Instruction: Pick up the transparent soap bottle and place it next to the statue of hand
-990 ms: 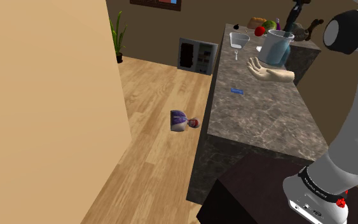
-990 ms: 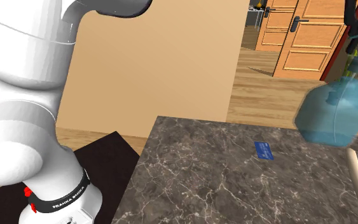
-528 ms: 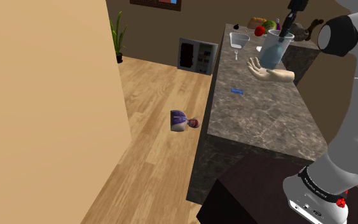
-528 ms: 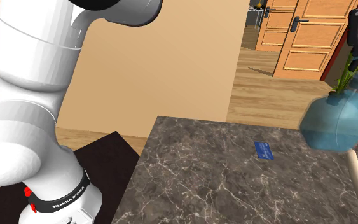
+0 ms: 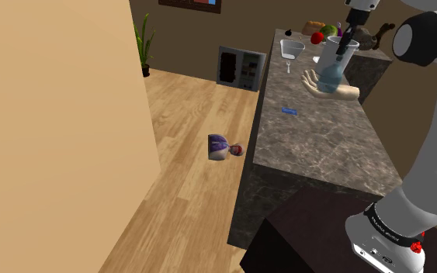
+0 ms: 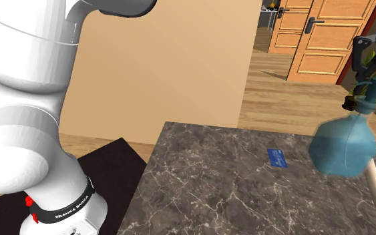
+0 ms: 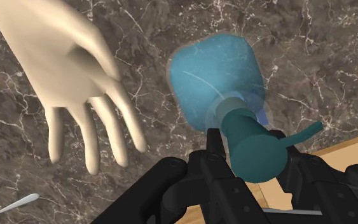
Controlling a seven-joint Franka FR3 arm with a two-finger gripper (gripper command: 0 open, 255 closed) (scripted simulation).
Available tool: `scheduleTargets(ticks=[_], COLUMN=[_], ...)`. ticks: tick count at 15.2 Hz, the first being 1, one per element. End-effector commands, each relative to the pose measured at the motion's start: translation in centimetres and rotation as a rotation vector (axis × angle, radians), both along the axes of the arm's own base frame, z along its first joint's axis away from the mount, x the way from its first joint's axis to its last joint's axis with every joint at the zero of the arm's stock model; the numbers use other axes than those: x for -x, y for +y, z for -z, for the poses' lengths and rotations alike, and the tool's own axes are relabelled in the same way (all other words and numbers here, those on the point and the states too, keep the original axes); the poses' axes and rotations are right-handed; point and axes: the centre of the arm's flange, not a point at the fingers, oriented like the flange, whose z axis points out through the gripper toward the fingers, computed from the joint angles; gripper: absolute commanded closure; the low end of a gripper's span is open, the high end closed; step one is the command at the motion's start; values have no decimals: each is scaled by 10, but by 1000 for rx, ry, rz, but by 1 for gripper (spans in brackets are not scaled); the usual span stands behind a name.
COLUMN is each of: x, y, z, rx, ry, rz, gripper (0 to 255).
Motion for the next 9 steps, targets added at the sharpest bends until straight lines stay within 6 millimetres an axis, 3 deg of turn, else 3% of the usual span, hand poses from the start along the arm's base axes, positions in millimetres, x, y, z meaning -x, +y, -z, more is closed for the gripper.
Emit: scheduleTargets(ticks=[1,9], x=[0,0], y=[-1,-1], z=[11,53], rx=[1,1], ry=[-1,-1], rz=[0,0], gripper=[255,255])
